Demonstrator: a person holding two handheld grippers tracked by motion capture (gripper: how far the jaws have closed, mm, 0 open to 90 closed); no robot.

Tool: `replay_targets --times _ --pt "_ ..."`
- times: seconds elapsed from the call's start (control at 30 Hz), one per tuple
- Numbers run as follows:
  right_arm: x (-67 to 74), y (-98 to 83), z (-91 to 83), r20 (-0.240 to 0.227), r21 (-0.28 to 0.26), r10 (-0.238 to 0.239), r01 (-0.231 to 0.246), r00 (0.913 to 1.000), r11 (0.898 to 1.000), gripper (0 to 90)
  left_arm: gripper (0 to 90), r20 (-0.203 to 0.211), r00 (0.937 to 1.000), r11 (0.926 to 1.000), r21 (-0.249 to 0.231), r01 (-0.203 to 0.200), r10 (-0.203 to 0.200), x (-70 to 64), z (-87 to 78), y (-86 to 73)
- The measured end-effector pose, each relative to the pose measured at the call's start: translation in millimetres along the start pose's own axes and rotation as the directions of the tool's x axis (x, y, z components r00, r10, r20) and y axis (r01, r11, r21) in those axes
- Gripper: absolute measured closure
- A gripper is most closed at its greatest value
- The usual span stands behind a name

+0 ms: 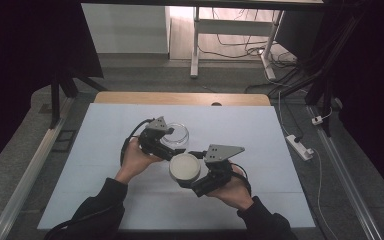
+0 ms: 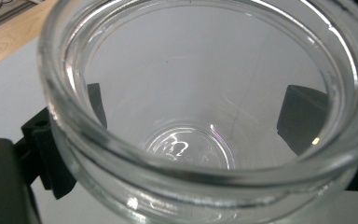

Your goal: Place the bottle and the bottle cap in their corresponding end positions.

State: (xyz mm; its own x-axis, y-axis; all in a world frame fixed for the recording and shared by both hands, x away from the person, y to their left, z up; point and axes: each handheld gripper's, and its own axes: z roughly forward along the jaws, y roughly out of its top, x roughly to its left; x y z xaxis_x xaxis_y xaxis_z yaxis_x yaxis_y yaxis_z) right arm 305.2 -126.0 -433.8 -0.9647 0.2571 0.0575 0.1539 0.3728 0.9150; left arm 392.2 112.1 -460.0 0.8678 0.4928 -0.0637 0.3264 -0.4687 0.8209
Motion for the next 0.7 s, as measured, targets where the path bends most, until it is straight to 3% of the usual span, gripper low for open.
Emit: replay_targets --times 0.3,0.7 --pt "-0.9 -14.2 2.0 0.004 0.013 0.012 -0.012 0.9999 1.0 7.1 7.2 -0.018 0.9998 0.9999 -0.007 0.012 -0.012 7.5 8.3 0.5" --pt "-2.5 -27.7 8.3 0.017 0.03 0.011 -0.011 0.9998 0.999 7.1 7.2 -0.021 0.9997 0.9999 -0.006 0.011 -0.011 7.6 28.0 4.0"
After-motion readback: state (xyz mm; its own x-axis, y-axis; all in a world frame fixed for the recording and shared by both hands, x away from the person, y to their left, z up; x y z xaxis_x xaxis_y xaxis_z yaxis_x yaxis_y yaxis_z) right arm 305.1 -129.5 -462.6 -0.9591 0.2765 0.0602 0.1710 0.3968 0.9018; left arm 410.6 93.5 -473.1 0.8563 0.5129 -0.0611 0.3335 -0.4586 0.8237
